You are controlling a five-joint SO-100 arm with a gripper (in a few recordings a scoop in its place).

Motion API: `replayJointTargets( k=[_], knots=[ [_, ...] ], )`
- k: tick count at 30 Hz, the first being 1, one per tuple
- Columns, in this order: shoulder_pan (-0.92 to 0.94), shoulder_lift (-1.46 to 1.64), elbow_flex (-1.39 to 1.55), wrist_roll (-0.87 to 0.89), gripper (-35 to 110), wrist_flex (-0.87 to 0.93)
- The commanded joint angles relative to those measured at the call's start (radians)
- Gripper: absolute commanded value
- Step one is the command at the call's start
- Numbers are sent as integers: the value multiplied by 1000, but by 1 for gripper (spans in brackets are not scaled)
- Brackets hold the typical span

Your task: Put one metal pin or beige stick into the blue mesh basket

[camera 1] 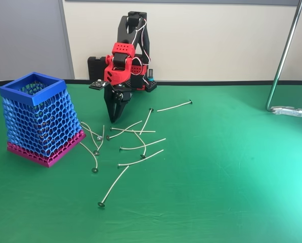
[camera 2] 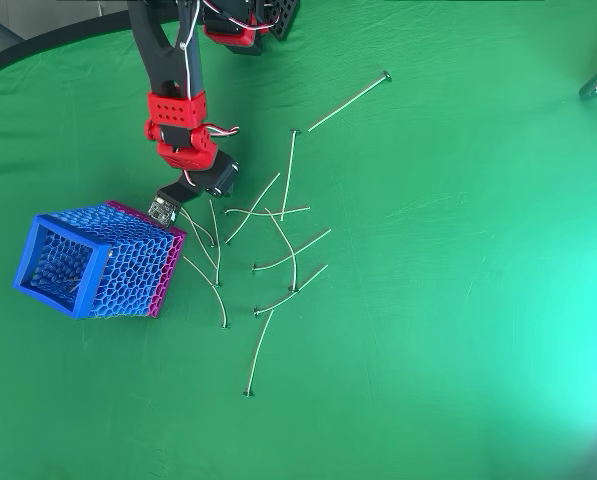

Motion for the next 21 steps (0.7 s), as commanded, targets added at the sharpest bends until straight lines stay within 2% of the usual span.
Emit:
replayJointTargets(
  k=[1,7,21],
  knots=[
    [8,26,-15,5,4,5],
    [9,35,-75,34,13,78],
    [23,-25,-190,14,17,109]
  ],
)
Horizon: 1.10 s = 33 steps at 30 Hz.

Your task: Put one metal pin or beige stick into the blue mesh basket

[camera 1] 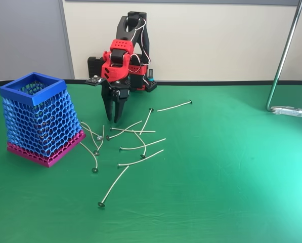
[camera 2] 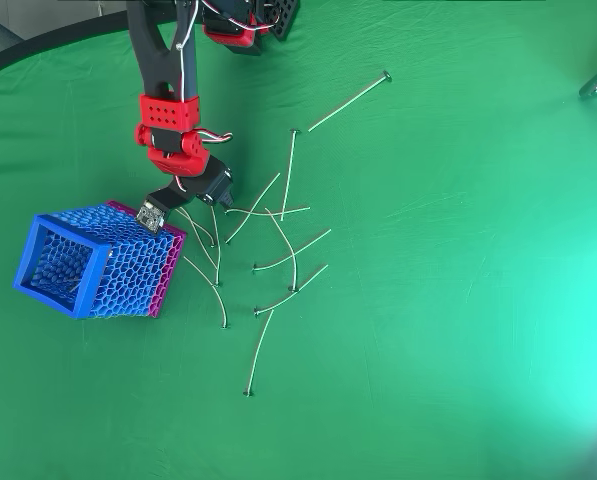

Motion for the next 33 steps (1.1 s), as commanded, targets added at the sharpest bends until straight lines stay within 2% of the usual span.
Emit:
replayJointTargets(
  k=[1,19,33],
  knots=[
    [12,-5,-61,-11,17,11],
    [-8,-61,-135,-104,16,31],
    [-34,-48,-91,-446,17,25]
  ],
)
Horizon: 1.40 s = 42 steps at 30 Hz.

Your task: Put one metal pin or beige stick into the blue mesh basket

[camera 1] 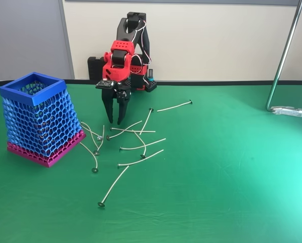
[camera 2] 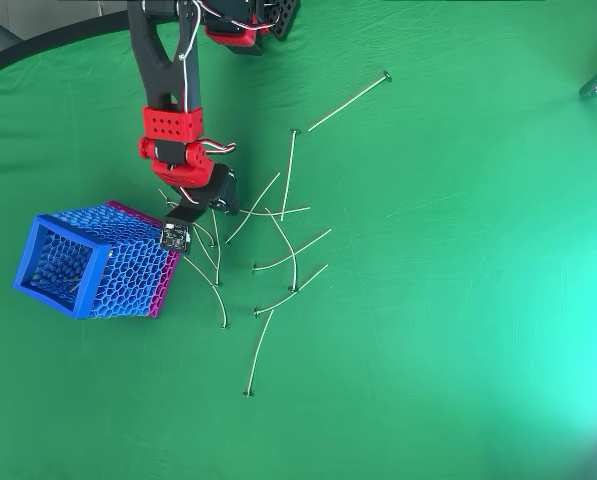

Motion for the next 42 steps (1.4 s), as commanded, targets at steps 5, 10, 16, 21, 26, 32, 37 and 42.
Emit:
replayJointTargets(
  k=[5,10,16,21,26,32,37,42],
  knots=[
    [32,26,-38,-209,18,57],
    [52,26,-84,-321,18,110],
    [84,20,-160,-451,19,184],
    [95,-3,-196,-494,20,189],
    [94,-35,-181,-500,20,169],
    [83,-51,-124,-505,20,78],
    [72,-67,-121,-476,20,31],
    [69,-80,-118,-465,20,11]
  ],
)
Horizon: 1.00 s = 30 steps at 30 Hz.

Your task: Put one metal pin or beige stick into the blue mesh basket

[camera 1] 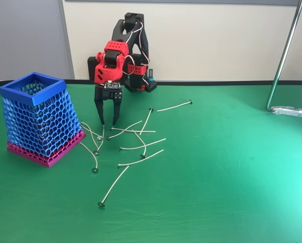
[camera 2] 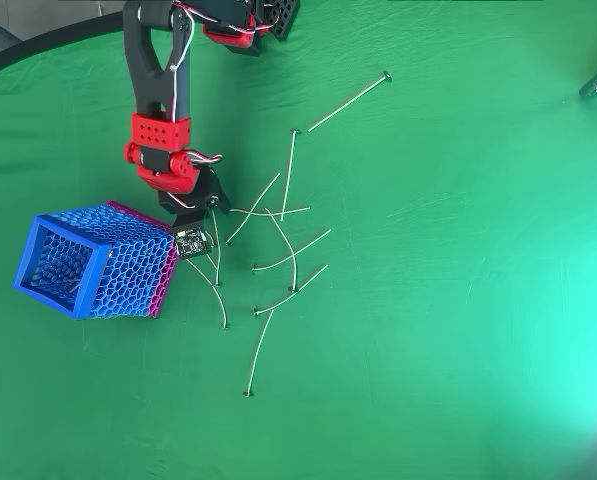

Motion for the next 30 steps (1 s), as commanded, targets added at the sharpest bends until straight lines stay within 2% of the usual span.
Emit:
replayJointTargets(
  k=[1,30],
  knots=[
    [-8,3,0,12,20,-17],
    [-28,3,84,49,19,-115]
  ],
)
